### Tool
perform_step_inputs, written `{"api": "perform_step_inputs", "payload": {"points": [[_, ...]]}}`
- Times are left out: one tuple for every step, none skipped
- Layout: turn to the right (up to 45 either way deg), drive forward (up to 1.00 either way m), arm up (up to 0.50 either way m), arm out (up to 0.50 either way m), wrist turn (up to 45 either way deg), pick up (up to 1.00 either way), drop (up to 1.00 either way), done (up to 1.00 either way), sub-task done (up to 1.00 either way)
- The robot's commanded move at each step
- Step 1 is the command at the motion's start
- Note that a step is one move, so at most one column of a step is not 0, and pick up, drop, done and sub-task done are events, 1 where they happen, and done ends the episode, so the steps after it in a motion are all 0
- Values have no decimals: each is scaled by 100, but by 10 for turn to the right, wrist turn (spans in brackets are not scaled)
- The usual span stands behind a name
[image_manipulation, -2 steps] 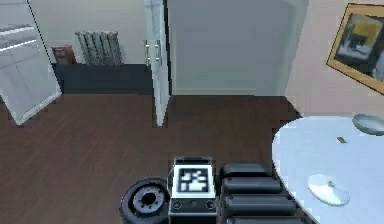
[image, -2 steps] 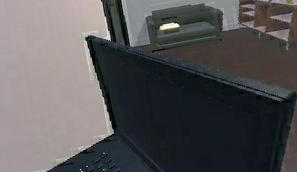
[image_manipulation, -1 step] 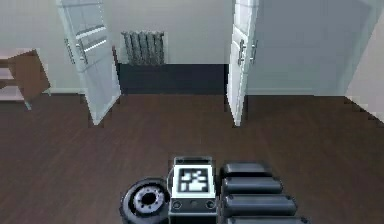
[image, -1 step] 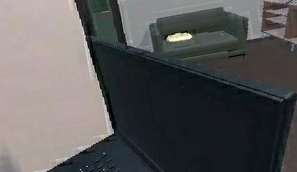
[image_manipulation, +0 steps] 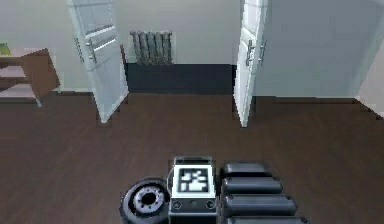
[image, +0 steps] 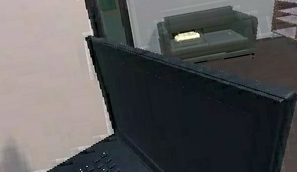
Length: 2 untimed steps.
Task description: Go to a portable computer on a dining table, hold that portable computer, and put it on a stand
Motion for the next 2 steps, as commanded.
{"api": "perform_step_inputs", "payload": {"points": [[450, 0, 0, 0, 0, 0, 0, 0, 0], [450, 0, 0, 0, 0, 0, 0, 0, 0]]}}
